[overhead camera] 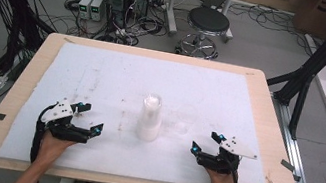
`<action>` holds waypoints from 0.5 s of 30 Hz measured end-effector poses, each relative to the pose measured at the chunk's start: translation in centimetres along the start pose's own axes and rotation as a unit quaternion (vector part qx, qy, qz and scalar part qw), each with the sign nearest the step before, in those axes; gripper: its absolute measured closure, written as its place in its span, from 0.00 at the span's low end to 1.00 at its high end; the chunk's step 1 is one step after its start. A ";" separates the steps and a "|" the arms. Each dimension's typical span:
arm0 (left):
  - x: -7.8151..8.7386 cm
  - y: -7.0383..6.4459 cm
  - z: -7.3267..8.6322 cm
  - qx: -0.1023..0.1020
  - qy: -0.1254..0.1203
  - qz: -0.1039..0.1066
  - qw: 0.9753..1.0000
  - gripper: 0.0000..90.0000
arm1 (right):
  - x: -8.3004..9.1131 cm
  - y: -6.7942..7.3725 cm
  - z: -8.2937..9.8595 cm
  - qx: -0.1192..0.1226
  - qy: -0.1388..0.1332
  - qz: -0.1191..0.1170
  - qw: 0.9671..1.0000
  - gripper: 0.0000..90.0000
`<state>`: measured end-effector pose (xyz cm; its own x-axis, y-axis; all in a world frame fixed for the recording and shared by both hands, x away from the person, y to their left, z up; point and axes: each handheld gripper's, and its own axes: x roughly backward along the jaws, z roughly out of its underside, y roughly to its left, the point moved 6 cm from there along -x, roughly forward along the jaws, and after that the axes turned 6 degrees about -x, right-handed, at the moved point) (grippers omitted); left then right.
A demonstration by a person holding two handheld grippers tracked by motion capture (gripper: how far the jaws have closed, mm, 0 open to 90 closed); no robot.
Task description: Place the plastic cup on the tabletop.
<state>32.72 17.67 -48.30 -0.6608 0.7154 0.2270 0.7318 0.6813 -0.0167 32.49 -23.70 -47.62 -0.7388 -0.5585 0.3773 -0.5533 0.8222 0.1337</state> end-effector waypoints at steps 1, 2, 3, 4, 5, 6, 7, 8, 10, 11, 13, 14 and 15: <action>0.0 0.0 0.0 0.000 0.000 -0.001 1.000 0.10 | 0.0 0.0 0.0 0.003 -0.003 0.000 1.000 0.19; 0.1 0.1 0.0 -0.002 0.001 -0.002 1.000 0.10 | 0.0 0.0 0.0 0.002 -0.005 -0.002 1.000 0.19; 0.1 0.1 0.0 -0.002 0.001 -0.002 1.000 0.10 | 0.1 0.0 0.0 0.000 -0.006 -0.002 1.000 0.19; 0.1 0.1 0.0 -0.001 0.001 -0.002 1.000 0.10 | 0.1 -0.1 -0.1 0.000 -0.009 -0.001 1.000 0.19; 0.0 0.1 0.0 0.002 -0.001 -0.004 1.000 0.10 | 0.1 -0.1 0.0 -0.004 -0.008 -0.001 1.000 0.19; 0.0 0.1 0.0 0.003 -0.001 -0.004 1.000 0.10 | 0.1 -0.1 -0.1 -0.006 -0.010 -0.001 1.000 0.19; 0.0 0.1 0.0 0.002 0.000 -0.003 1.000 0.10 | 0.1 -0.1 -0.1 -0.005 -0.009 -0.003 1.000 0.19; 0.0 0.1 0.0 -0.001 0.000 -0.001 1.000 0.10 | 0.1 -0.1 0.0 -0.006 -0.006 -0.004 1.000 0.19; 0.0 0.0 0.0 0.000 0.000 -0.002 1.000 0.10 | 0.0 -0.1 0.0 -0.005 -0.004 -0.005 1.000 0.19; 0.0 0.0 0.0 0.000 0.000 -0.001 1.000 0.10 | 0.0 -0.1 0.0 -0.005 -0.004 -0.004 1.000 0.19; 0.0 0.0 0.0 0.000 0.000 -0.002 1.000 0.10 | 0.0 -0.1 0.0 -0.004 -0.004 -0.003 1.000 0.19; 0.0 0.0 0.0 0.001 0.000 -0.002 1.000 0.10 | 0.1 -0.1 0.0 -0.006 -0.005 -0.003 1.000 0.19; 0.0 0.0 0.0 0.001 0.001 -0.002 1.000 0.10 | 0.1 -0.1 0.0 -0.006 -0.006 -0.002 1.000 0.19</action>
<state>32.78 17.67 -48.33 -0.6636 0.7125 0.2280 0.7288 0.6845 -0.0173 32.49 -23.85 -47.57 -0.7410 -0.5636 0.3651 -0.5525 0.8207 0.1456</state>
